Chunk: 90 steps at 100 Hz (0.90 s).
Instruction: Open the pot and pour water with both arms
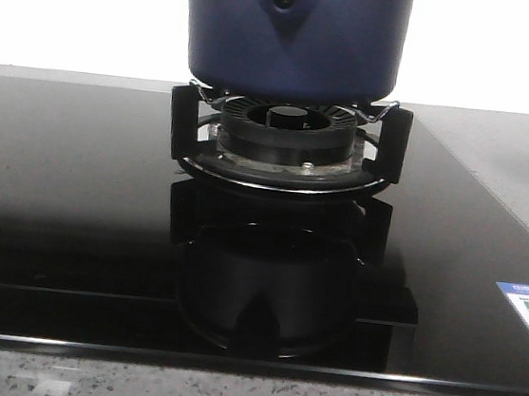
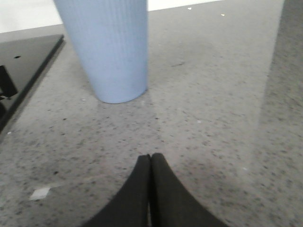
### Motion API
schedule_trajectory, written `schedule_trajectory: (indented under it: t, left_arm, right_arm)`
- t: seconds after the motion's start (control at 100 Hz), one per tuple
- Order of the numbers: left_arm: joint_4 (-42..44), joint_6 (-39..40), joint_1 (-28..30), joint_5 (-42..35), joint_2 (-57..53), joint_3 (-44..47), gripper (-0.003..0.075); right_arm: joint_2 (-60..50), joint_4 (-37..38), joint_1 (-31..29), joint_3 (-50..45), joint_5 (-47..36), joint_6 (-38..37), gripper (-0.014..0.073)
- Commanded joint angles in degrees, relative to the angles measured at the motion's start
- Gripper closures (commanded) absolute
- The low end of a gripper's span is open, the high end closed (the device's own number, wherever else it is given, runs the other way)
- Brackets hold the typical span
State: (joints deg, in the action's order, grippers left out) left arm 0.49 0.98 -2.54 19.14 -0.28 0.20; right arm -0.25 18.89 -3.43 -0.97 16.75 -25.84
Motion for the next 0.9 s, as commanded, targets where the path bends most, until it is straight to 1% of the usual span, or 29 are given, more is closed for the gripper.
schedule_trajectory:
  t: [0.0, 0.05, 0.09, 0.16, 0.29, 0.89]
  left_arm:
    - [-0.5, 0.5, 0.3, -3.1, -1.7, 2.5, 0.0741]
    - [-0.5, 0.5, 0.3, -3.1, -1.7, 2.5, 0.0741]
    - [-0.5, 0.5, 0.3, -3.2, -1.7, 2.5, 0.0741]
    - [-0.5, 0.5, 0.3, -3.2, -1.7, 2.5, 0.0741]
    - [-0.5, 0.5, 0.3, -3.2, -1.7, 2.5, 0.0741]
    - [-0.5, 0.5, 0.3, -3.3, -1.7, 2.5, 0.0741]
  right_arm:
    - [-1.6, -0.8, -1.3, -1.3, -1.3, 1.3, 0.0658]
    - [-1.4, -2.4, -1.4, -1.3, 0.2, 1.6, 0.0658]
    - [-1.4, -3.6, -1.4, -1.3, 1.4, 3.2, 0.0658]
    - [-1.4, -3.8, -1.4, -1.3, 1.2, 6.1, 0.0658]
    - [-1.4, -3.8, -1.4, -1.3, 1.2, 8.9, 0.0658]
    - [-1.4, -3.8, -1.4, -1.3, 0.8, 8.8, 0.0658]
